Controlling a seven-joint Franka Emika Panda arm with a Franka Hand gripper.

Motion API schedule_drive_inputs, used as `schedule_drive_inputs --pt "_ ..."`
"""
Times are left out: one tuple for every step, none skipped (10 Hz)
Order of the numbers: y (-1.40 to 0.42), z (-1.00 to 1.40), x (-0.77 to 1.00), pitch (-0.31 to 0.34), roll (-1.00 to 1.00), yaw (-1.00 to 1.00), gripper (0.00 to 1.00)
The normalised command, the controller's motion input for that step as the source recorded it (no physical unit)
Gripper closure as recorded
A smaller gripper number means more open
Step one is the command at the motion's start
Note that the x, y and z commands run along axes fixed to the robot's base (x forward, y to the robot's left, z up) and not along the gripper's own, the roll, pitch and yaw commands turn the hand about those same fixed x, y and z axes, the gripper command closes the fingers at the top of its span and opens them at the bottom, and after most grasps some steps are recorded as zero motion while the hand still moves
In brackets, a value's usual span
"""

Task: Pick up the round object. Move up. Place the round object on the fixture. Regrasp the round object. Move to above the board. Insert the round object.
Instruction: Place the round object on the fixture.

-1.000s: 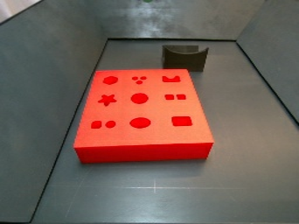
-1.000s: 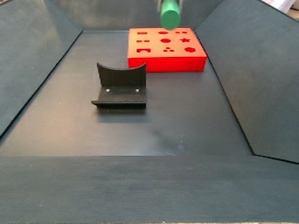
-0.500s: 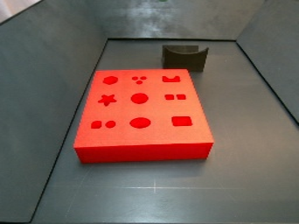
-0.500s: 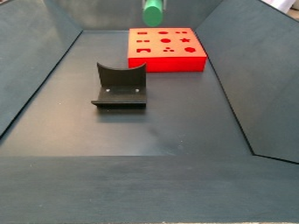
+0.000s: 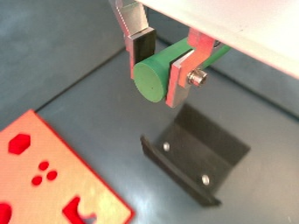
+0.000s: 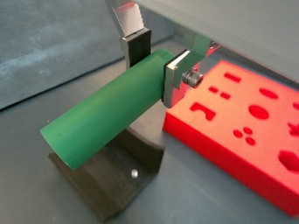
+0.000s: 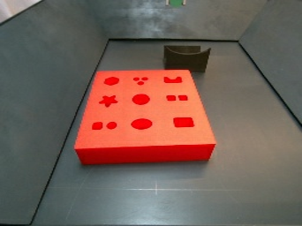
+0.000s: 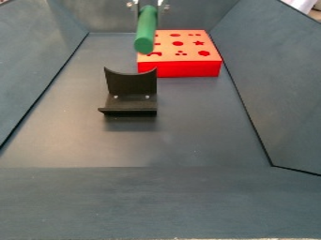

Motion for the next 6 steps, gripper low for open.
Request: schedule_drive_inputs --pt "0.11 -0.05 0.67 0.024 -1.0 -0.01 1.0" --pt "0.08 -0.03 0.55 0.053 -1.0 -0.02 1.0" --pt "0.07 -0.03 0.5 0.061 -1.0 -0.02 1.0" --pt "0.06 -0.02 0.37 0.083 -1.0 -0.04 1.0" --pt "0.05 -0.02 0.31 0.098 -1.0 -0.06 1.0" --pt "0.05 -0.02 0.21 0.117 -0.99 -0.08 1.0"
